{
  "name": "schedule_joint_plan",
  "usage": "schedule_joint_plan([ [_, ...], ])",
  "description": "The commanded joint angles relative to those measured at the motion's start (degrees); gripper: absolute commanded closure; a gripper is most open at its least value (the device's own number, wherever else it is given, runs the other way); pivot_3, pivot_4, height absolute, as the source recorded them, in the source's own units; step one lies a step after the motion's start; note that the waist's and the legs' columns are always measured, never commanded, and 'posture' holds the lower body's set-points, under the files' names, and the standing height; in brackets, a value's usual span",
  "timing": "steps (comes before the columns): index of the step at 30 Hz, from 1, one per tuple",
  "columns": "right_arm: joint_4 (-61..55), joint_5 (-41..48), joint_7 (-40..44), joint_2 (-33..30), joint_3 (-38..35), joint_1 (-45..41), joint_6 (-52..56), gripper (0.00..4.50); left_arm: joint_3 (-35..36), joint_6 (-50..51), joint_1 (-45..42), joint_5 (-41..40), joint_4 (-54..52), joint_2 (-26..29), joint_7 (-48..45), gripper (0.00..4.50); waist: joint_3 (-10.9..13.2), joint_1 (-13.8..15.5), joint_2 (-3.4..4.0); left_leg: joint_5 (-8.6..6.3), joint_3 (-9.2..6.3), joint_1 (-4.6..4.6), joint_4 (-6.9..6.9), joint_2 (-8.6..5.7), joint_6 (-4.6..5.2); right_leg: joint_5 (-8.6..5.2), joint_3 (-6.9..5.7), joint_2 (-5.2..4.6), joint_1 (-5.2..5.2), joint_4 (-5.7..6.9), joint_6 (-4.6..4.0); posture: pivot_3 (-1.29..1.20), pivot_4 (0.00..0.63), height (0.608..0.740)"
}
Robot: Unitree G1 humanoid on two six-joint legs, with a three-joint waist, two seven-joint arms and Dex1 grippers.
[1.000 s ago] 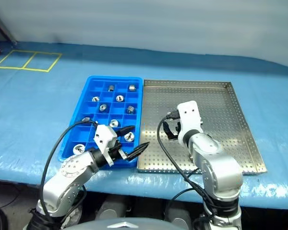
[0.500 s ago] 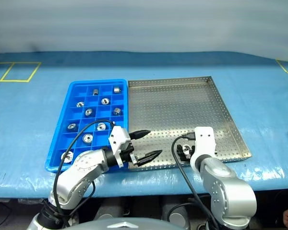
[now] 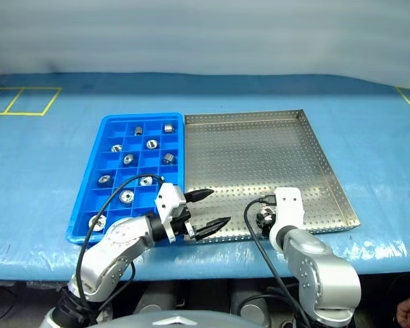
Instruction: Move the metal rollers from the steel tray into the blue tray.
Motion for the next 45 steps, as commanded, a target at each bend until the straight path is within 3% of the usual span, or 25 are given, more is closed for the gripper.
schedule_joint_plan([
  [1, 1.0, 0.4, 0.31, -0.59, 0.79, -0.68, -0.74, 2.79, 0.32, -1.05, 0.2, -0.07, -2.49, -0.23, 0.51, 0.0, 0.0, -0.04, 0.0, 0.0, 0.01, 0.0, 0.0, 0.0, 0.0, 0.0, 0.0, 0.0, 0.0, 0.0, 0.0, 0.11, 0.15, 0.74],
  [11, 3.14, 1.67, 2.84, -5.5, 6.58, -9.15, -10.24, 2.79, 2.55, -3.73, 1.93, 2.94, -4.46, -0.77, 6.3, 0.0, 0.06, 0.94, -0.01, 0.01, 0.02, 0.01, 0.02, -0.04, 0.02, 0.02, 0.01, 0.02, -0.01, 0.03, 0.02, 0.23, 0.15, 0.74],
  [23, 11.93, 5.0, 11.2, -9.62, 20.23, -22.76, -25.43, 2.79, 11.37, -7.39, 12.16, 4.98, -12.41, 1.38, 12.1, 0.0, 0.18, 6.18, -0.14, 0.01, -0.04, -0.07, -0.04, -0.08, 0.02, 0.0, -0.06, 0.03, -0.04, -0.04, 0.0, 0.44, 0.15, 0.74],
  [36, 18.92, 8.7, 17.53, -7.07, 29.32, -21.99, -31.99, 2.79, 22.85, -7.05, 26.73, -0.16, -17.57, 5.25, 9.81, 0.0, 0.24, 13.23, -0.1, -0.02, -0.05, -0.19, -0.1, 0.2, -0.03, -0.03, -0.32, -0.09, -0.13, -0.24, -0.04, 0.54, 0.15, 0.74],
  [45, 17.24, 9.83, 17.78, -8.85, 30.13, -17.29, -30.0, 2.79, 23.8, -4.11, 28.12, -5.05, -17.37, 7.95, 6.49, 0.0, 0.22, 18.42, -0.12, -0.1, 0.15, -0.63, -0.18, 0.28, -0.14, -0.02, -0.55, -0.07, -0.78, -0.44, -0.04, 0.5, 0.15, 0.74],
])
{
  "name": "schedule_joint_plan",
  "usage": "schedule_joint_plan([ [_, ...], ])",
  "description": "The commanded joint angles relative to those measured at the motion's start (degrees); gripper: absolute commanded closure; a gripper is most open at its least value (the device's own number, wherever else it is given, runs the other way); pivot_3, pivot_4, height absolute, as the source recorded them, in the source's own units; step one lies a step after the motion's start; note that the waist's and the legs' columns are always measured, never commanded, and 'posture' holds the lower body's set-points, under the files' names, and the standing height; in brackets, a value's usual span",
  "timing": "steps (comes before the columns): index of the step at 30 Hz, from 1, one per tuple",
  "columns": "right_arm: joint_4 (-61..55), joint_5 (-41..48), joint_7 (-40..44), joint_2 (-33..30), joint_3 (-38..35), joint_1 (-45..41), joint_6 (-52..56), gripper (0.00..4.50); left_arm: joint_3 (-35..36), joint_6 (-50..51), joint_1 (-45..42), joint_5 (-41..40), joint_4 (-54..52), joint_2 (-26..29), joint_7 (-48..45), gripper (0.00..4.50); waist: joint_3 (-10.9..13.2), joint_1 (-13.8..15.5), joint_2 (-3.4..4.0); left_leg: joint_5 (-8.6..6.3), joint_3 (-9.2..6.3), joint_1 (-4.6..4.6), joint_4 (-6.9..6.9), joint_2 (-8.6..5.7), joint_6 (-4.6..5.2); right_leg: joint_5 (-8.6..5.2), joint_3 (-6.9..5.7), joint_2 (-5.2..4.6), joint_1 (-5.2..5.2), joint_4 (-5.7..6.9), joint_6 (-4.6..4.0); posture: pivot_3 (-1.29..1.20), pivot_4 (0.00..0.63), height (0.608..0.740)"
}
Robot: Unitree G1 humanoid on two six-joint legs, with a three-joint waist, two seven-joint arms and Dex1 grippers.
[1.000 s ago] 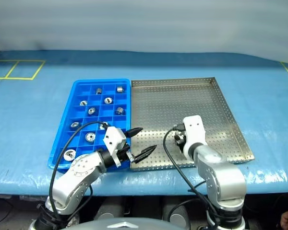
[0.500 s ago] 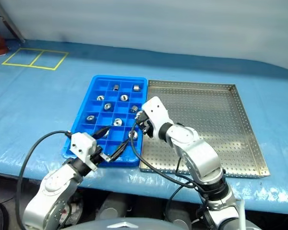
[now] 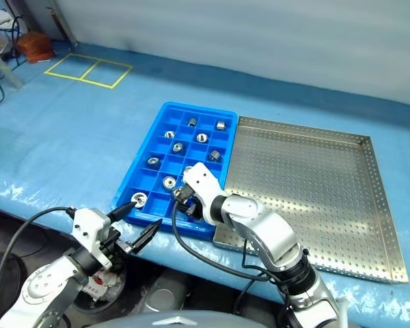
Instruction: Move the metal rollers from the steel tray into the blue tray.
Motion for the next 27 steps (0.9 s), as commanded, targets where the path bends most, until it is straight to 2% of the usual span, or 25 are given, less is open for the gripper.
schedule_joint_plan([
  [1, -3.34, 1.75, 0.04, -0.43, -1.33, 1.27, 1.51, 2.44, 0.11, 0.42, -1.27, -1.58, -2.32, 0.57, -0.75, 0.0, -0.01, 0.9, 0.0, 0.0, 0.0, -0.02, 0.0, 0.0, 0.0, 0.0, -0.01, 0.01, -0.01, 0.0, 0.0, 0.5, 0.15, 0.74],
  [7, -7.05, 2.74, -0.12, -2.94, -2.87, 3.87, 3.53, 0.49, -0.73, 1.81, -4.39, -2.34, -1.51, 1.37, -1.77, 0.0, -0.09, 2.55, -0.05, -0.03, 0.01, -0.02, 0.01, -0.09, -0.05, -0.01, -0.09, 0.09, 0.02, -0.05, -0.01, 0.45, 0.15, 0.74],
  [9, -8.56, 3.28, -0.24, -3.18, -4.71, 4.02, 3.26, 0.02, -0.87, 2.14, -5.55, -2.44, -1.38, 1.64, -2.18, 0.0, -0.1, 2.63, -0.05, -0.05, -0.01, -0.03, 0.01, -0.23, -0.08, -0.01, -0.1, 0.09, 0.03, -0.09, -0.01, 0.44, 0.15, 0.74],
  [15, -13.12, 5.11, 0.05, -5.41, -10.4, 4.26, 2.25, 0.02, -0.89, 3.13, -8.97, -3.22, -0.83, 2.8, -3.51, 0.0, -0.1, 2.57, -0.06, -0.06, -0.06, -0.21, 0.1, -0.24, -0.09, 0.01, -0.14, 0.13, 0.17, -0.02, 0.0, 0.39, 0.15, 0.74],
  [21, -16.49, 4.67, -1.31, -8.78, -15.81, 8.18, 1.29, 0.02, -2.24, 4.23, -14.19, -3.99, 1.26, 4.02, -5.59, 0.0, -0.12, 1.84, -0.04, -0.06, -0.15, -0.24, 0.32, -0.25, -0.09, 0.02, -0.23, 0.12, 0.27, 0.01, 0.01, 0.33, 0.15, 0.74],
  [27, -18.12, 4.93, -3.39, -8.49, -16.32, 10.53, 1.23, 0.02, -3.81, 4.65, -15.86, -4.0, 2.46, 4.02, -6.59, 0.0, -0.12, -1.25, -0.04, -0.05, -0.19, -0.21, 0.39, -0.25, -0.07, 0.03, -0.22, 0.12, 0.37, 0.06, 0.02, 0.29, 0.15, 0.74],
])
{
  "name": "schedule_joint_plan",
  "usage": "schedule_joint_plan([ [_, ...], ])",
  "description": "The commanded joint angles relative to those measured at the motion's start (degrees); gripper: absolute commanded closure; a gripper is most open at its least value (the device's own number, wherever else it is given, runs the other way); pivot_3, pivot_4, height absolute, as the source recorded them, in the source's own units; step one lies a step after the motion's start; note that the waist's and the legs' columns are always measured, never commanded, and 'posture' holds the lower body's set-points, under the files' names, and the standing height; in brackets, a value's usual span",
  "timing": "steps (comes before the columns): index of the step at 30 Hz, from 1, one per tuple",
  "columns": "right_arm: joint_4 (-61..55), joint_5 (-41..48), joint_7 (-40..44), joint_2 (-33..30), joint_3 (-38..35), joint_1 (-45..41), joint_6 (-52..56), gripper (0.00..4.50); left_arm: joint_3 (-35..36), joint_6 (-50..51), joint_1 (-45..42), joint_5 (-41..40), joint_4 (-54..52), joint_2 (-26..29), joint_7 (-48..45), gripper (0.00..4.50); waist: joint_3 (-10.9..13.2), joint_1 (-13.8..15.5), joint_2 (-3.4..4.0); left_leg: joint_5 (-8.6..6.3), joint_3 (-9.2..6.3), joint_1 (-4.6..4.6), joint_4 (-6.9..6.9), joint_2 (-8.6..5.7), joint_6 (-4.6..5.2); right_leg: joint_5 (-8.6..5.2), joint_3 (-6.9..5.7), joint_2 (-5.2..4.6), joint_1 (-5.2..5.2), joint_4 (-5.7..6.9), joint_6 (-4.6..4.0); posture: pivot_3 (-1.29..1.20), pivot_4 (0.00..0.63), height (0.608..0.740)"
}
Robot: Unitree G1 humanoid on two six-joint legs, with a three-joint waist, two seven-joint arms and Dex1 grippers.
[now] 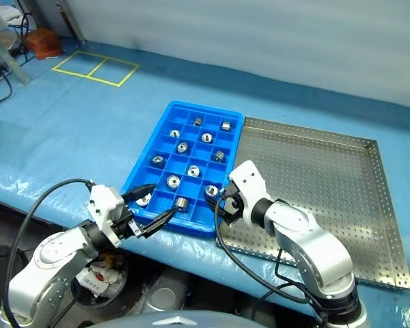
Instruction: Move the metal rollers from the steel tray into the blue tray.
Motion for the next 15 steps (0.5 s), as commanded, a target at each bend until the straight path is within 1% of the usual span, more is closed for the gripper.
schedule_joint_plan([
  [1, -2.87, 0.58, -1.13, 0.39, -0.87, 0.47, -1.08, 0.02, -0.69, 0.02, -0.97, -0.88, -0.05, 0.02, -0.71, 0.0, 0.0, -1.11, 0.0, 0.0, -0.01, 0.01, 0.03, 0.0, 0.0, 0.0, 0.0, 0.0, 0.0, 0.05, -0.01, 0.29, 0.15, 0.74],
  [5, -3.04, 0.78, -1.65, 0.33, -0.49, 0.69, -0.95, 0.02, -0.98, -0.06, -1.28, -0.84, 0.32, 0.04, -0.9, 0.0, 0.01, -3.63, 0.01, 0.01, -0.05, 0.07, 0.15, 0.0, 0.01, -0.02, 0.01, 0.0, 0.07, 0.2, -0.04, 0.29, 0.15, 0.74],
  [8, -2.85, 0.88, -1.6, -0.03, -0.29, 0.97, -0.91, 0.02, -1.13, 0.0, -0.75, -0.94, 0.23, -0.05, -0.97, 0.0, 0.03, -5.36, 0.02, 0.0, -0.08, 0.43, 0.16, 0.01, 0.02, -0.05, 0.01, -0.03, 0.42, 0.22, -0.08, 0.29, 0.15, 0.74],
  [11, -2.75, 0.95, -1.69, -0.07, -0.32, 1.25, -0.89, 0.02, -1.17, 0.01, -0.23, -0.97, 0.08, -0.13, -0.93, 0.0, 0.03, -6.79, 0.02, 0.0, -0.11, 0.62, 0.15, 0.08, 0.01, -0.07, 0.01, -0.06, 0.55, 0.25, -0.1, 0.29, 0.15, 0.74],
  [12, -2.77, 0.96, -1.75, -0.04, -0.3, 1.38, -0.86, 0.02, -1.2, -0.07, -0.05, -0.93, 0.04, -0.14, -0.93, 0.0, 0.03, -7.23, 0.02, 0.0, -0.12, 0.62, 0.16, 0.29, 0.01, -0.07, 0.02, -0.07, 0.55, 0.27, -0.1, 0.3, 0.15, 0.74],
  [15, -2.74, 1.01, -1.8, -0.03, -0.24, 1.59, -0.81, 0.02, -1.36, -0.14, 0.17, -0.85, 0.03, -0.26, -0.87, 0.0, 0.03, -8.39, 0.02, 0.0, -0.11, 0.61, 0.15, 0.3, 0.02, -0.08, 0.03, -0.06, 0.55, 0.29, -0.12, 0.3, 0.15, 0.74],
])
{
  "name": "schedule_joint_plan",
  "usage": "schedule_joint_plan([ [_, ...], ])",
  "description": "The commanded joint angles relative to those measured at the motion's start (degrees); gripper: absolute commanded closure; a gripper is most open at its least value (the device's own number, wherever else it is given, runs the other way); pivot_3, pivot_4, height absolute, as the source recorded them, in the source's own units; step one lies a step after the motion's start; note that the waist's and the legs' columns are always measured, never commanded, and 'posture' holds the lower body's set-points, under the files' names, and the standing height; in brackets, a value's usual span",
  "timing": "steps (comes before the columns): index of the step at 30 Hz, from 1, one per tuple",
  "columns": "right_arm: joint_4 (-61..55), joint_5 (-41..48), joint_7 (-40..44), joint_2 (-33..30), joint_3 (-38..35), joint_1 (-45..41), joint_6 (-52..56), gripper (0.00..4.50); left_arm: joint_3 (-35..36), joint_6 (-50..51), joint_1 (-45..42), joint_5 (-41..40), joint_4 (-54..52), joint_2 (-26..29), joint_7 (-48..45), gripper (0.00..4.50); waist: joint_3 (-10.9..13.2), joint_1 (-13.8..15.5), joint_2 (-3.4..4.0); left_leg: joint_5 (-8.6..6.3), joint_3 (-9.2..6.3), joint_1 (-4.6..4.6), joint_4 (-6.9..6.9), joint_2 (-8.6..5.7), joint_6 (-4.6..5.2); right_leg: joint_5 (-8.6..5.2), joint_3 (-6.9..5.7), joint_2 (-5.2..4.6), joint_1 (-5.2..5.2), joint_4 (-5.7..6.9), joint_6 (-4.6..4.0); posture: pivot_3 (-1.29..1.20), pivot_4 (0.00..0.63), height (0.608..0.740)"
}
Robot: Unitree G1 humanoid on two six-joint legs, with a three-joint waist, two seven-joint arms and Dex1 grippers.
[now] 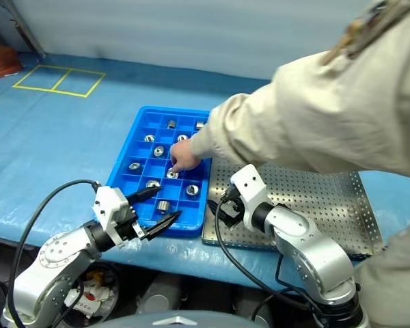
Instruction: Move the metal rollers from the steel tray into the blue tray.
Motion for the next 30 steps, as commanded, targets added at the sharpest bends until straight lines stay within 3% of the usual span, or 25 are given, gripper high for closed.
schedule_joint_plan([
  [1, -2.25, 0.78, -0.25, -0.11, -0.3, -0.21, -0.77, 0.02, -0.39, -0.16, 0.09, -0.82, -0.71, -0.28, -0.15, 0.0, 0.0, -0.54, 0.0, 0.0, 0.0, 0.0, -0.01, 0.0, 0.0, 0.0, 0.0, 0.0, 0.0, 0.0, 0.0, 0.3, 0.15, 0.74],
  [30, -2.48, 1.87, -0.99, -1.13, 0.27, -0.11, -0.93, 0.02, -0.87, -0.87, -0.41, -0.58, 0.88, -0.2, -2.08, 0.0, 0.01, -1.61, 0.0, 0.0, 0.01, 0.02, -0.02, 0.02, 0.0, -0.01, 0.05, -0.01, -0.04, 0.03, -0.02, 0.28, 0.15, 0.74],
])
